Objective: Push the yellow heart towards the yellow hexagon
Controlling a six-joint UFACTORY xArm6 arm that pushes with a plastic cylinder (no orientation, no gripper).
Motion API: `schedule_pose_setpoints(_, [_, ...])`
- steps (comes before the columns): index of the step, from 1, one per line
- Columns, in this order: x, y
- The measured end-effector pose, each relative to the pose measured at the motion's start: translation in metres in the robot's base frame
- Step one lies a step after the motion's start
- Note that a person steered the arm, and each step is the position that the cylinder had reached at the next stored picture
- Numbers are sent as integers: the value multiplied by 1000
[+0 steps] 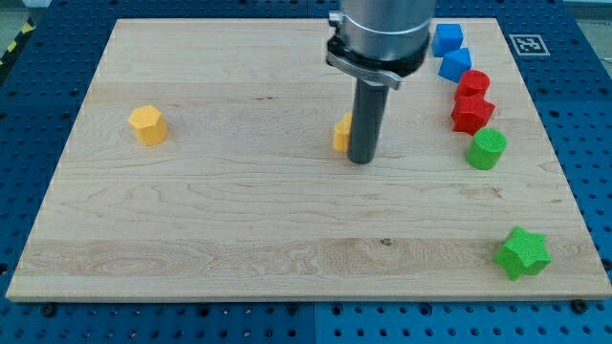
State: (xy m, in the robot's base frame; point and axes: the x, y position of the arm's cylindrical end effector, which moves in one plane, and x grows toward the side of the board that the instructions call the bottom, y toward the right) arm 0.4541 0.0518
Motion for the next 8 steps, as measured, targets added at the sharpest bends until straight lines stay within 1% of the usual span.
schedule_pose_setpoints(1, [-14, -10])
schedule_pose_setpoints(2, [-7, 43])
schedule_pose_setpoints(3, [-9, 80])
schedule_pose_setpoints(4, [-36, 61])
schedule_pose_setpoints(5, [-38, 55])
schedule_pose_setpoints(7, [-45, -15])
schedule_pose_setpoints(8, [-55, -33])
